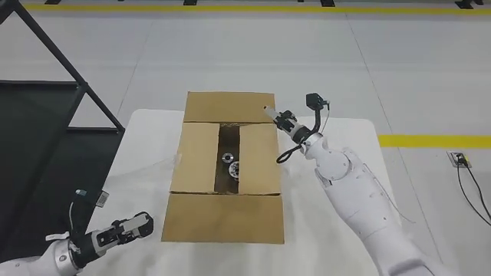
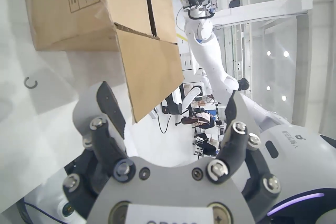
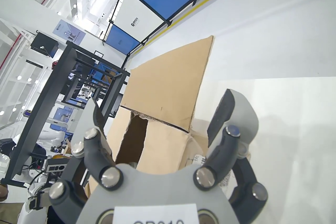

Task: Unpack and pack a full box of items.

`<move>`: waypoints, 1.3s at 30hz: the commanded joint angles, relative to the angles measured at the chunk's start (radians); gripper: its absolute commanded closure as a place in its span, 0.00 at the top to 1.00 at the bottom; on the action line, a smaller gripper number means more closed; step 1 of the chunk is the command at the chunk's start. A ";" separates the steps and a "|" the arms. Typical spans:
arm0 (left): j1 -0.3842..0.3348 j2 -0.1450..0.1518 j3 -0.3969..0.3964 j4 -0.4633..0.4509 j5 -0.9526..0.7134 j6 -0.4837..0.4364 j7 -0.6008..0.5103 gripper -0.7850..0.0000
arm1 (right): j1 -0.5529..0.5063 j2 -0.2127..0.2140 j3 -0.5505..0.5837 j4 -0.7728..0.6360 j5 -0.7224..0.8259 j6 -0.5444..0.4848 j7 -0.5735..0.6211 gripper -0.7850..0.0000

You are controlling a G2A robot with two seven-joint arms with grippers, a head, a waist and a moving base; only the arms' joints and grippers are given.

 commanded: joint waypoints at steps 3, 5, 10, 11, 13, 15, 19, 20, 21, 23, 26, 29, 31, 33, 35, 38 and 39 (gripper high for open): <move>0.009 0.003 0.007 -0.001 -0.003 -0.004 0.009 1.00 | 0.033 -0.022 -0.019 0.071 0.039 -0.035 0.028 1.00; 0.013 0.005 0.009 -0.002 -0.005 -0.006 0.013 1.00 | 0.050 -0.030 -0.026 0.106 0.050 -0.059 0.047 1.00; 0.017 0.009 0.012 -0.005 -0.009 -0.006 0.028 1.00 | 0.080 -0.042 -0.030 0.169 0.076 -0.131 0.105 1.00; 0.017 0.010 0.014 -0.006 -0.008 -0.005 0.031 1.00 | 0.083 -0.043 -0.030 0.178 0.078 -0.142 0.114 1.00; 0.016 0.012 0.018 -0.008 -0.005 -0.006 0.032 1.00 | 0.089 -0.043 -0.030 0.193 0.075 -0.155 0.127 1.00; 0.015 0.014 0.021 -0.008 -0.005 -0.006 0.035 1.00 | 0.092 -0.043 -0.031 0.204 0.069 -0.166 0.141 1.00; 0.011 0.019 0.026 -0.005 0.001 -0.005 0.035 1.00 | 0.096 -0.040 -0.029 0.217 0.060 -0.179 0.162 1.00; 0.011 0.020 0.027 -0.003 0.003 -0.003 0.035 1.00 | 0.097 -0.039 -0.028 0.218 0.058 -0.182 0.167 1.00; 0.011 0.021 0.028 -0.002 0.005 -0.002 0.033 1.00 | 0.097 -0.038 -0.025 0.219 0.058 -0.185 0.172 1.00; 0.011 0.024 0.031 -0.001 0.012 -0.001 0.027 1.00 | 0.098 -0.036 -0.023 0.221 0.054 -0.191 0.187 1.00; 0.012 0.028 0.037 0.000 0.025 -0.001 0.016 1.00 | 0.098 -0.031 -0.014 0.219 0.057 -0.196 0.187 1.00; 0.012 0.031 0.045 0.001 0.041 -0.005 0.020 1.00 | 0.093 -0.029 -0.002 0.212 0.067 -0.201 0.155 1.00; 0.012 0.032 0.053 -0.001 0.049 -0.008 0.030 1.00 | 0.092 -0.029 0.006 0.208 0.076 -0.195 0.131 1.00; 0.012 0.034 0.059 -0.002 0.059 -0.010 0.039 1.00 | 0.095 -0.030 0.008 0.208 0.072 -0.182 0.103 1.00; 0.013 0.035 0.063 -0.002 0.067 -0.010 0.054 1.00 | 0.097 -0.034 0.007 0.206 0.065 -0.169 0.077 1.00; 0.015 0.037 0.065 0.000 0.062 -0.008 0.073 1.00 | 0.101 -0.041 0.001 0.211 0.057 -0.153 0.057 1.00; 0.016 0.037 0.063 0.001 0.057 -0.007 0.076 1.00 | 0.103 -0.043 -0.001 0.214 0.055 -0.149 0.053 1.00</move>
